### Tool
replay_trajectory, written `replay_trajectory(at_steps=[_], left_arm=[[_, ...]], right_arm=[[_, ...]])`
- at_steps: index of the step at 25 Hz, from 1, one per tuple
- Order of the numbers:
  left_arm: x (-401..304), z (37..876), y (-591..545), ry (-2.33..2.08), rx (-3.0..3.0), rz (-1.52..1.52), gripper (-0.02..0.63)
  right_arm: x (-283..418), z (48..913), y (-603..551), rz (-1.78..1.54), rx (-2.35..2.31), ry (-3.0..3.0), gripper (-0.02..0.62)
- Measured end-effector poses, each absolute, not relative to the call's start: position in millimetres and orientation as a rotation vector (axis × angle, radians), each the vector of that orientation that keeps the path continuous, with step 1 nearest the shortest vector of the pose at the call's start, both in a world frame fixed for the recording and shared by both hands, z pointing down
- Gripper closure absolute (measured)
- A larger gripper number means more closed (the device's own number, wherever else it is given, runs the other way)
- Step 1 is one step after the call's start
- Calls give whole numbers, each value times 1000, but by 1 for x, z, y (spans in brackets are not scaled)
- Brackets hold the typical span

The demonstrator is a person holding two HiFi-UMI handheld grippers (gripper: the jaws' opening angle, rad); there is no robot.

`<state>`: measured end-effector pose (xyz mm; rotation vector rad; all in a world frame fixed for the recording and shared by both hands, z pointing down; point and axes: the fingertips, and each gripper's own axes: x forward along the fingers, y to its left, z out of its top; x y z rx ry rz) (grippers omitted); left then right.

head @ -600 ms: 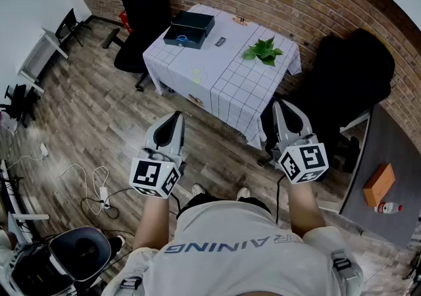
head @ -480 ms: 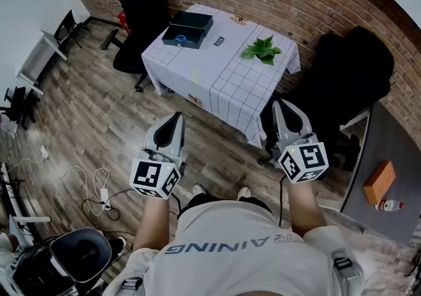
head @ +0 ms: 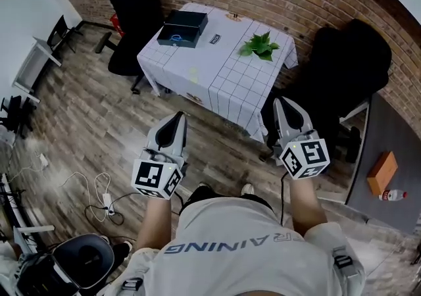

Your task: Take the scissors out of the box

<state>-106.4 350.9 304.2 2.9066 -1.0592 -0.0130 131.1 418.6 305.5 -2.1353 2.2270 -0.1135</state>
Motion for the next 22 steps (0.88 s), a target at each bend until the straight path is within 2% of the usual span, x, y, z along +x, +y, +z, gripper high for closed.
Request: replay_trajectory(at_steps=[15, 22], left_arm=[[-170, 317, 282, -917, 2941, -25, 604], [-172, 329, 250, -906, 2910, -27, 604]], right_arm=[[65, 311, 375, -131, -2256, 2119, 578], [65, 311, 336, -140, -2270, 2171, 578]])
